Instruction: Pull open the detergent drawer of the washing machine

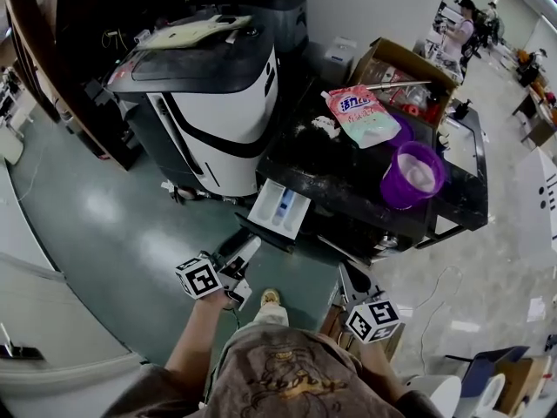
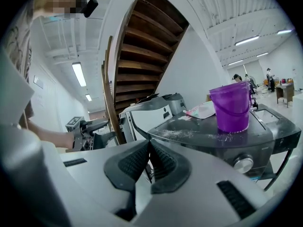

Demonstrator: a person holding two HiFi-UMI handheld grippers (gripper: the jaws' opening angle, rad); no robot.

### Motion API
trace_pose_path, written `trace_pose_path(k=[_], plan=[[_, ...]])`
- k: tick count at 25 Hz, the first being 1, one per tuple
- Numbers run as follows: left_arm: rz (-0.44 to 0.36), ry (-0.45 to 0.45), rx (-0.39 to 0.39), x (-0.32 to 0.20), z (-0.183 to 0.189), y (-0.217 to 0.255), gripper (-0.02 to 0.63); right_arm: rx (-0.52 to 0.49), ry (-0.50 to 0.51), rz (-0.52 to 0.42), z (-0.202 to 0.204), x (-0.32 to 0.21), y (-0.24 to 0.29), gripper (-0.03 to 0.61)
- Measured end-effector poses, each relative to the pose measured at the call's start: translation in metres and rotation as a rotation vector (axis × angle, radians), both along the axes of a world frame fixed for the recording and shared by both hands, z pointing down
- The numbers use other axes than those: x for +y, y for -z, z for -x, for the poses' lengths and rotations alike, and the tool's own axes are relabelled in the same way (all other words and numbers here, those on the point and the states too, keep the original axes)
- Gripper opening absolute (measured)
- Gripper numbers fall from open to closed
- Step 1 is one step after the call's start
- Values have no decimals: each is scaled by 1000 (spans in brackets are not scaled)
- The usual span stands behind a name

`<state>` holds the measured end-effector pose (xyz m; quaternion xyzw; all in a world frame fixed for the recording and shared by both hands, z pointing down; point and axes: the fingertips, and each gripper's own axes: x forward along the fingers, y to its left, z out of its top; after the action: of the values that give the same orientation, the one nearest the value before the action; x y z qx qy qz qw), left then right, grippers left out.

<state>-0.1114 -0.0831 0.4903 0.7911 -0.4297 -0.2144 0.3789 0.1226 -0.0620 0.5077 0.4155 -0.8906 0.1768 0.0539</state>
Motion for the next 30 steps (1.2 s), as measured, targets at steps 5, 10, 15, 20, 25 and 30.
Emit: trace_pose_path(k=[5, 10, 15, 20, 25, 30], plan=[[-67, -4, -223, 9, -13, 22, 347, 2, 6, -19, 0, 3, 7, 3], [-144, -52, -446, 19, -40, 31, 340, 1, 6, -36, -3, 5, 14, 3], [-217, -51, -541, 26, -58, 30, 234, 12, -14, -46, -12, 6, 12, 3], [-241, -38, -596, 28, -64, 24, 137, 26, -20, -41, -16, 6, 8, 3], [-220, -27, -641, 28, -69, 6, 64, 36, -18, -40, -19, 4, 2, 3], [-194, -26, -682, 27, -69, -9, 33, 54, -21, -38, -21, 2, -4, 3]])
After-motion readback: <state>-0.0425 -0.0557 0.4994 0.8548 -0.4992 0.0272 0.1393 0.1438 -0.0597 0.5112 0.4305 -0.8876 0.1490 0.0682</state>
